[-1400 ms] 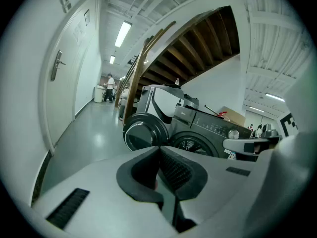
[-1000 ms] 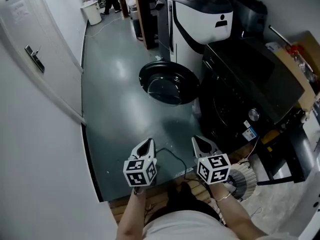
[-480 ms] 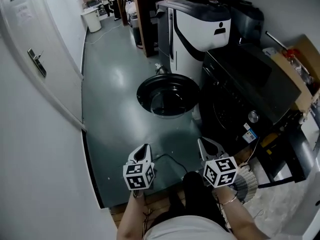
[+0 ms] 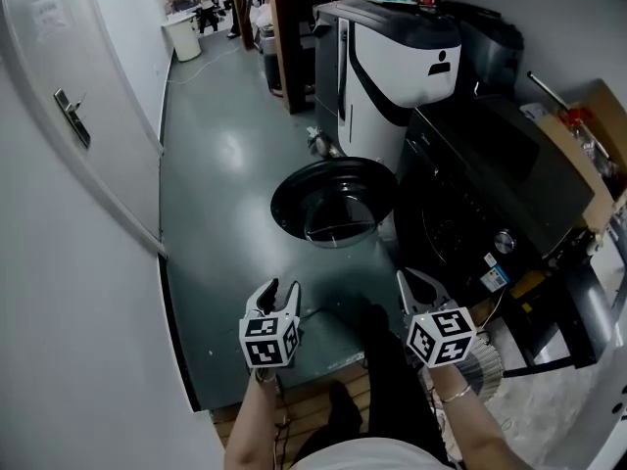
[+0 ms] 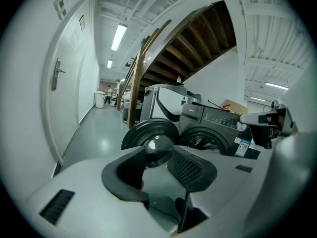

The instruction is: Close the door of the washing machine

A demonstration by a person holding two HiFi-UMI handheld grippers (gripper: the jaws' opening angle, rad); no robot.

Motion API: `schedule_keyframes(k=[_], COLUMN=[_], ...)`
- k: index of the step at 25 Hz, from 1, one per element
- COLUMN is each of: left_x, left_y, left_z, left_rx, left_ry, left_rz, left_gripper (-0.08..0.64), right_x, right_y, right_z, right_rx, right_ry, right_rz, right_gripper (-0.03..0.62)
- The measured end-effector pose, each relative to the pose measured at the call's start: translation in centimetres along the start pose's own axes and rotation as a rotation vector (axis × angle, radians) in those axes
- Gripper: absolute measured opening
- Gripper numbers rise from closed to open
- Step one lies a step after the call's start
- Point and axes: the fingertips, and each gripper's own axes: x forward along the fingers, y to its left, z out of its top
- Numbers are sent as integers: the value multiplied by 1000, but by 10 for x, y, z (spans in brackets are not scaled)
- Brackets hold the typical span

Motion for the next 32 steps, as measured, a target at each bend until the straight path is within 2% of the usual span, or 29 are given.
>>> schedule_keyframes(k=[9, 24, 32], left_x=[55, 210, 300], left_y=[21, 62, 81], left_z=[23, 76, 88], left_rx=[74, 205, 208], left_ry=[22, 74, 106], left_rz=[9, 0, 13], left_gripper=[218, 249, 249], right_x=[56, 191, 269], right_y=[-11, -68, -112], right_z=[0, 13, 5], right_rx=[42, 45, 46], right_ry=[15, 69, 115], right_rz=[33, 60, 64], right_gripper=[8, 8, 8])
